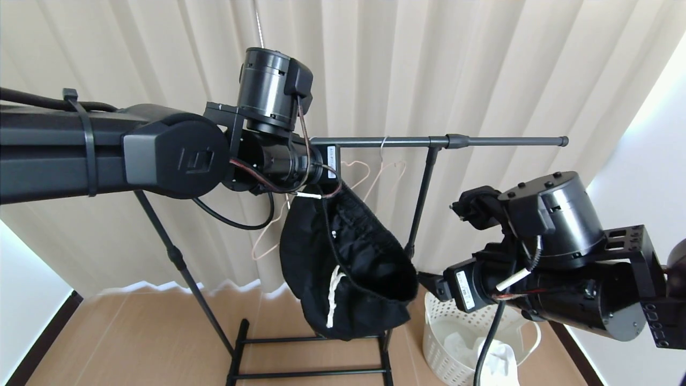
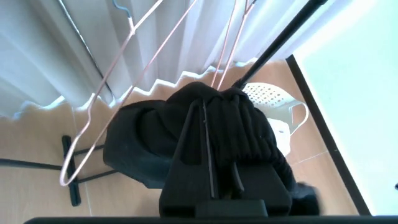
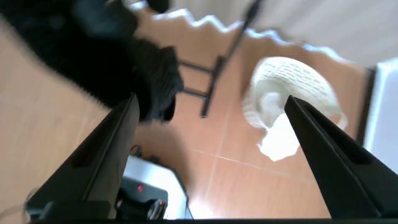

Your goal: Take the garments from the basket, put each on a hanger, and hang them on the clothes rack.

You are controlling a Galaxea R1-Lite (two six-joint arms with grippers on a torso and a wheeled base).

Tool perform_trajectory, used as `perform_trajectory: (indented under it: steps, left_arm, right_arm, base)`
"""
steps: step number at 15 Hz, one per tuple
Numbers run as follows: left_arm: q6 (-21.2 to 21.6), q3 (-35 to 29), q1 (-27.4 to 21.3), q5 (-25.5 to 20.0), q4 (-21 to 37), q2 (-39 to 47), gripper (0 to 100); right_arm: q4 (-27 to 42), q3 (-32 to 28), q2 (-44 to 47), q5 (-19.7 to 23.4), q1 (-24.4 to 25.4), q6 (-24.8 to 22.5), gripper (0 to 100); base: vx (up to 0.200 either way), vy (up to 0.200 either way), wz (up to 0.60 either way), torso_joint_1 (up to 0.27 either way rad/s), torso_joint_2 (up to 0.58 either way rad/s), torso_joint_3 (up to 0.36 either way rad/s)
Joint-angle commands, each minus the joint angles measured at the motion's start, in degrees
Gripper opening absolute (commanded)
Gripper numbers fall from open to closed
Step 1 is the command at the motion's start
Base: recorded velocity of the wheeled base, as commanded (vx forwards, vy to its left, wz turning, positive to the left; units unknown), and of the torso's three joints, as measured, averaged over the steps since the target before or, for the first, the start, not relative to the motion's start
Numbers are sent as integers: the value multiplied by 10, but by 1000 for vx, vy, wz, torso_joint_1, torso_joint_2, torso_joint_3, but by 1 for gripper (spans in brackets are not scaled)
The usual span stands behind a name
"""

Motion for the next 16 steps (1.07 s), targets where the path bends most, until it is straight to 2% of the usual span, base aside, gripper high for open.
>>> perform_trajectory:
  steps: [1,3,5,9,12,16]
  left_arm:
    - [1,-3,0,3,-1,-1,0]
    - [1,-2,-2,6,-1,-1,0]
    - [2,15,-5,10,-1,-12,0]
    - [7,32,-10,11,-2,-27,0]
    - [13,43,-22,11,-2,-36,0]
    - [21,44,-36,11,-3,-44,0]
  right_arm:
    - [-22,42,-42,61,2,-44,100]
    - [-63,58,-44,106,2,-61,100]
    - [-114,47,-30,120,3,-73,100]
    - [-198,-8,46,127,2,-131,100]
    - [-203,-33,77,139,3,-137,100]
    - [-216,-24,114,139,1,-144,100]
  base:
    - [0,0,0,0,0,0]
    - [0,0,0,0,0,0]
    - [0,0,0,0,0,0]
    - [0,0,0,0,0,0]
    - [0,0,0,0,0,0]
    - [0,0,0,0,0,0]
